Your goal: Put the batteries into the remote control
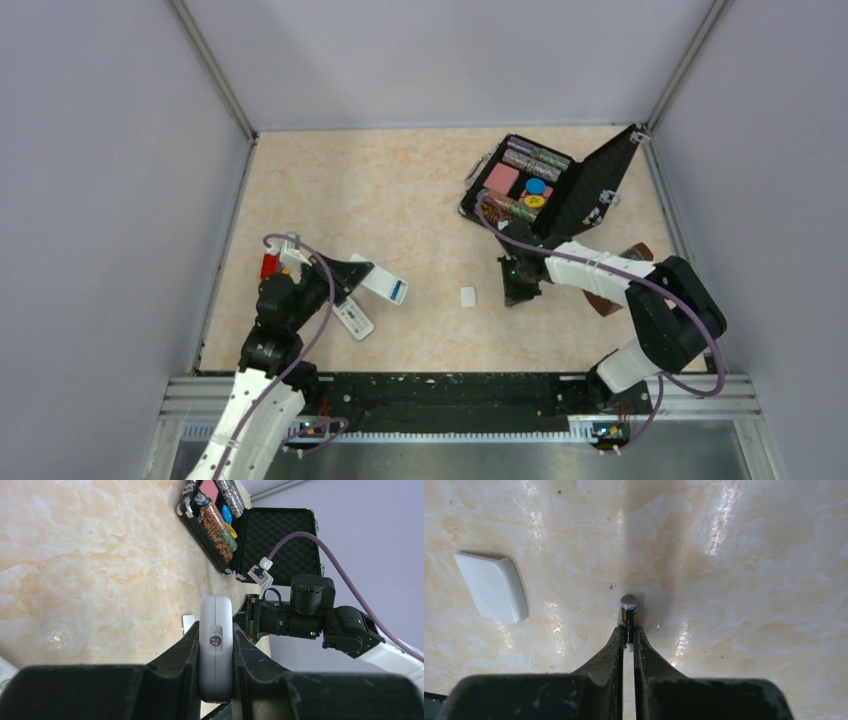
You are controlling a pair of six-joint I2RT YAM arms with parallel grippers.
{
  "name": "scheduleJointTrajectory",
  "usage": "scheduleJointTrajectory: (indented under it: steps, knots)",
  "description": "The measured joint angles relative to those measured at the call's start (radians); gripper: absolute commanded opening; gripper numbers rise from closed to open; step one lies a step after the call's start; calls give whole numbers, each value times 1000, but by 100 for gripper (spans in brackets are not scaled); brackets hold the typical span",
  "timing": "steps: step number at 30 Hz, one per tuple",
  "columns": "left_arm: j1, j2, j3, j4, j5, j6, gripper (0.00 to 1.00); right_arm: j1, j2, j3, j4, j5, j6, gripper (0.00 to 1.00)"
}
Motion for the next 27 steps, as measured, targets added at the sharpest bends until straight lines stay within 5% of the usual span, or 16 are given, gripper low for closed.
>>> scheduleJointTrajectory:
  steps: [8,17,27]
  knots:
    - [0,-2,-75,173,120,0,0,29,-150,-38,35,-219,49,0]
    - [0,-25,-117,414,224,-8,0,197,-394,-31,293,-501,253,0]
    - [0,10,-109,489,238,-27,0,394,-387,29,480,-397,492,2]
